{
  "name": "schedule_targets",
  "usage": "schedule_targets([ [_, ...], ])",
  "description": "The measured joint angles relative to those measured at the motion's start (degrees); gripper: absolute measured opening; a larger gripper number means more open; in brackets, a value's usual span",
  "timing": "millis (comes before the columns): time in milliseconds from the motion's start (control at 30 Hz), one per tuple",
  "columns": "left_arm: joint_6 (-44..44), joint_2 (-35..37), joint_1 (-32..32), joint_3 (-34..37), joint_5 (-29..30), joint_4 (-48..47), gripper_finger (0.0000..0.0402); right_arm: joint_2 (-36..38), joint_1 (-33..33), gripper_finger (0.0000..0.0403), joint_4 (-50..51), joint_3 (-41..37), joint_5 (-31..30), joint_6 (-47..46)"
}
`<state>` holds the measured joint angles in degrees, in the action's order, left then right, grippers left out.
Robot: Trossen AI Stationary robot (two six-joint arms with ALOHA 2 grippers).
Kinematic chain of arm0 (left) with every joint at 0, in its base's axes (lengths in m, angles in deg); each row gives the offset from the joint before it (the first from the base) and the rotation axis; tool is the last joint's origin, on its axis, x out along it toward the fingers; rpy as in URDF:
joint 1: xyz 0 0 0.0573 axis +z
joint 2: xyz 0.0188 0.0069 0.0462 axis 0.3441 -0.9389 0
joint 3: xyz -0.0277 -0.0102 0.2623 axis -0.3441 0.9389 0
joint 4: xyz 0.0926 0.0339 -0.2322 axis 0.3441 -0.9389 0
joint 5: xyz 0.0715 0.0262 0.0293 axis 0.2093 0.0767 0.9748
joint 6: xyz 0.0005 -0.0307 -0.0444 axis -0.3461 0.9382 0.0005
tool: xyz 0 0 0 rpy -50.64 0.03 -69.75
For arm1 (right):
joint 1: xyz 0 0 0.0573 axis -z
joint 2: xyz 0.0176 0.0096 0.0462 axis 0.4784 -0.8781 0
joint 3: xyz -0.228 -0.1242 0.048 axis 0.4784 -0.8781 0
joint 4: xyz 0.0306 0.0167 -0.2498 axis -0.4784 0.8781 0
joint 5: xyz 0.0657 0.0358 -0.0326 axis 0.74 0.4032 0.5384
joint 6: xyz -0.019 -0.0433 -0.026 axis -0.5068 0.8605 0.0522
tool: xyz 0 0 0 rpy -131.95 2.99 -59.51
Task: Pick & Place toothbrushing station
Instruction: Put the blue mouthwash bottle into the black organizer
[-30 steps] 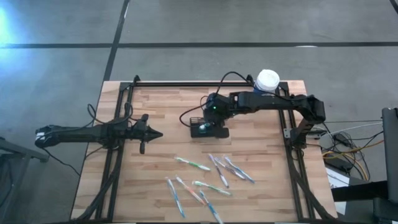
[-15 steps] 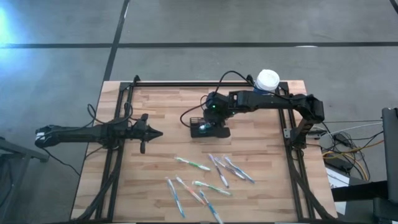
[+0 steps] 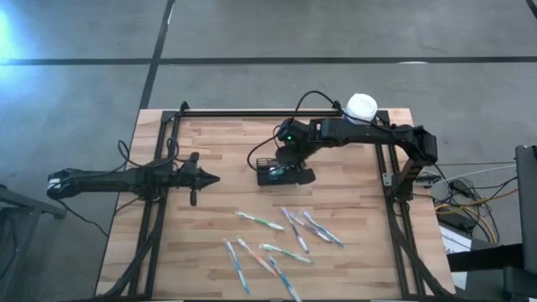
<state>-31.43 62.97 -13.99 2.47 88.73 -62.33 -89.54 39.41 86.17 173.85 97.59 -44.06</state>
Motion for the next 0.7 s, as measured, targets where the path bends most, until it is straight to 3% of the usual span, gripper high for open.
schedule_targets([
  [700, -0.37, 0.0, 0.0, 0.02, 0.83, -0.01, 0.0014, -1.08, 1.96, 0.0087, 1.35, 0.23, 0.91, 5.02],
])
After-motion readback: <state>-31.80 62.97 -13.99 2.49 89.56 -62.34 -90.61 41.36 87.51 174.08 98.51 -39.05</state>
